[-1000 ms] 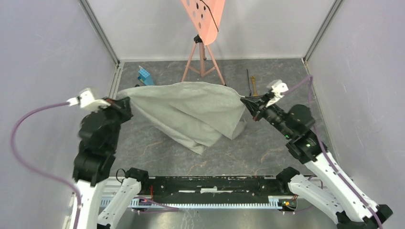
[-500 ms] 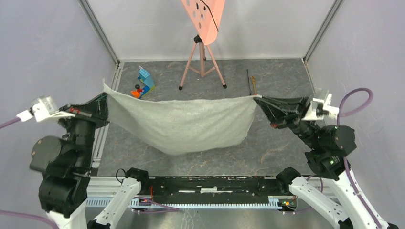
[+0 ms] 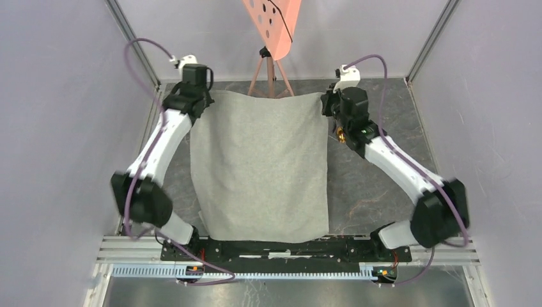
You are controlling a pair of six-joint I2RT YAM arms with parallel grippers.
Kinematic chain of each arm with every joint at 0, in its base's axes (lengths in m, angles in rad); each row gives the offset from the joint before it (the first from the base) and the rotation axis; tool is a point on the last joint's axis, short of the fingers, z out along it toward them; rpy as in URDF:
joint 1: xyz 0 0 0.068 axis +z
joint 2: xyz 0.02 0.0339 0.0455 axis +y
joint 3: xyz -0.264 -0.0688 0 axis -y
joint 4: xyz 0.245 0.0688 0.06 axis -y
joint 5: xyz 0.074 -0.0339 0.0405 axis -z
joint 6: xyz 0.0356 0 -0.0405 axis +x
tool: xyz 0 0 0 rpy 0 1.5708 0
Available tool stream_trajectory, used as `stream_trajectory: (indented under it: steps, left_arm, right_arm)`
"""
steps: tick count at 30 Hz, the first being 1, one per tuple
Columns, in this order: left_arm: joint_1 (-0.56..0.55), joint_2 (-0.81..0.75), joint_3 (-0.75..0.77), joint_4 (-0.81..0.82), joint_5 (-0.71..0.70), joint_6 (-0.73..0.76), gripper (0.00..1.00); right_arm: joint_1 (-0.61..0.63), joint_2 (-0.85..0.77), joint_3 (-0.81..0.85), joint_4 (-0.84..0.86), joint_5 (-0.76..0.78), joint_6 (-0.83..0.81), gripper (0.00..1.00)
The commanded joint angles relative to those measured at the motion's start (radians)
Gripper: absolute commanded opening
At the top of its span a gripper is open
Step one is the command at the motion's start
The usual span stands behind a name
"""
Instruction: Fold the napkin into a case and place the utensils inside
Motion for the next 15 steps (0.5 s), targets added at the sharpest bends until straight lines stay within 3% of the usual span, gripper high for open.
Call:
stream_trajectory:
  steps: [1, 3, 5, 7, 9, 10, 12, 15]
  left_arm:
    - [0.022, 0.275, 0.198, 0.016, -0.049, 0.127, 0.02]
    - [0.023, 0.416, 0.328, -0.039, -0.049, 0.130, 0.02]
    - [0.023, 0.533, 0.479, -0.135, -0.029, 0.132, 0.09]
    - [0.024, 0.597, 0.594, -0.253, -0.038, 0.125, 0.29]
    - [0.024, 0.595, 0.632, -0.327, -0.029, 0.116, 0.53]
    - [0.024, 0.574, 0.625, -0.365, -0.012, 0.106, 0.61]
    - [0.024, 0.488, 0.526, -0.381, 0.030, 0.075, 0.74]
    - [0.024, 0.282, 0.224, -0.319, 0.143, 0.005, 0.83]
  right_arm:
    - [-0.107, 0.229, 0.064, 0.125, -0.009, 0.003, 0.00]
    - [-0.125, 0.357, 0.139, 0.132, -0.055, -0.020, 0.00]
    - [-0.139, 0.472, 0.263, 0.065, -0.164, -0.051, 0.15]
    - [-0.142, 0.542, 0.359, -0.035, -0.205, -0.084, 0.42]
    - [-0.142, 0.578, 0.458, -0.188, -0.194, -0.108, 0.55]
    - [-0.141, 0.575, 0.480, -0.239, -0.194, -0.114, 0.61]
    - [-0.140, 0.533, 0.451, -0.297, -0.201, -0.102, 0.64]
    - [-0.136, 0.381, 0.186, -0.162, -0.289, -0.025, 0.70]
